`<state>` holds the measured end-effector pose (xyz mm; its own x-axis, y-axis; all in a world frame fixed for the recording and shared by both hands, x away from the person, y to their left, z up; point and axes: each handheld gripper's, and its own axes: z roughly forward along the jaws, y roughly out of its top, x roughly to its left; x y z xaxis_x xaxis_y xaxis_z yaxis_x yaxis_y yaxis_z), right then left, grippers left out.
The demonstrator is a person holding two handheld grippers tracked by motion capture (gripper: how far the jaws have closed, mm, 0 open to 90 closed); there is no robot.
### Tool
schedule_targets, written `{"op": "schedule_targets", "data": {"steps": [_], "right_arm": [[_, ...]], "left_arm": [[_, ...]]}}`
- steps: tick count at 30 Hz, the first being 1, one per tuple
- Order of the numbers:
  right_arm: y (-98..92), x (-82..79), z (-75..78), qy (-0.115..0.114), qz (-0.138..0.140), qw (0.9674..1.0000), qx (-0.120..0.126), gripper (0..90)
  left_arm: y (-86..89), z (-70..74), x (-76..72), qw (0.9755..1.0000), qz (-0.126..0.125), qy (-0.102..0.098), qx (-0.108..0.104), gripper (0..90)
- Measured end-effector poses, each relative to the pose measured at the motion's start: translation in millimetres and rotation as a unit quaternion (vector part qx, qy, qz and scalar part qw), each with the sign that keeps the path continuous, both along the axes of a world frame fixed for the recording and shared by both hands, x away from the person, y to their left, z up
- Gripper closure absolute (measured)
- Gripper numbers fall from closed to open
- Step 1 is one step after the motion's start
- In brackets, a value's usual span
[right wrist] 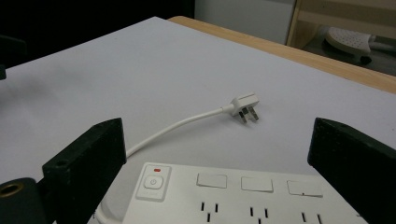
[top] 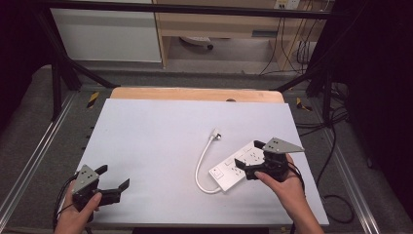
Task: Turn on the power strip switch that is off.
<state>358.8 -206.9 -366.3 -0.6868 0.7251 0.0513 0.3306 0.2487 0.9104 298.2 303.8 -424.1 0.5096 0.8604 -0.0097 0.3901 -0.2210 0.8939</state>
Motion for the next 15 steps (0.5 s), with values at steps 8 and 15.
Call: {"op": "schedule_targets", "data": {"steps": [8, 15], "right_arm": [[6.6, 3.4, -1.5, 0.008, 0.005, 0.9999, -0.004, 9.8], [11.6, 7.9, -3.9, 0.018, 0.007, 0.9998, -0.007, 19.5]], "left_arm": [[0.3, -0.1, 0.0, 1.0, 0.001, 0.0, 0.0, 5.8], [0.2, -0.1, -0.1, 1.0, 0.0, 0.0, 0.0, 5.8]]}}
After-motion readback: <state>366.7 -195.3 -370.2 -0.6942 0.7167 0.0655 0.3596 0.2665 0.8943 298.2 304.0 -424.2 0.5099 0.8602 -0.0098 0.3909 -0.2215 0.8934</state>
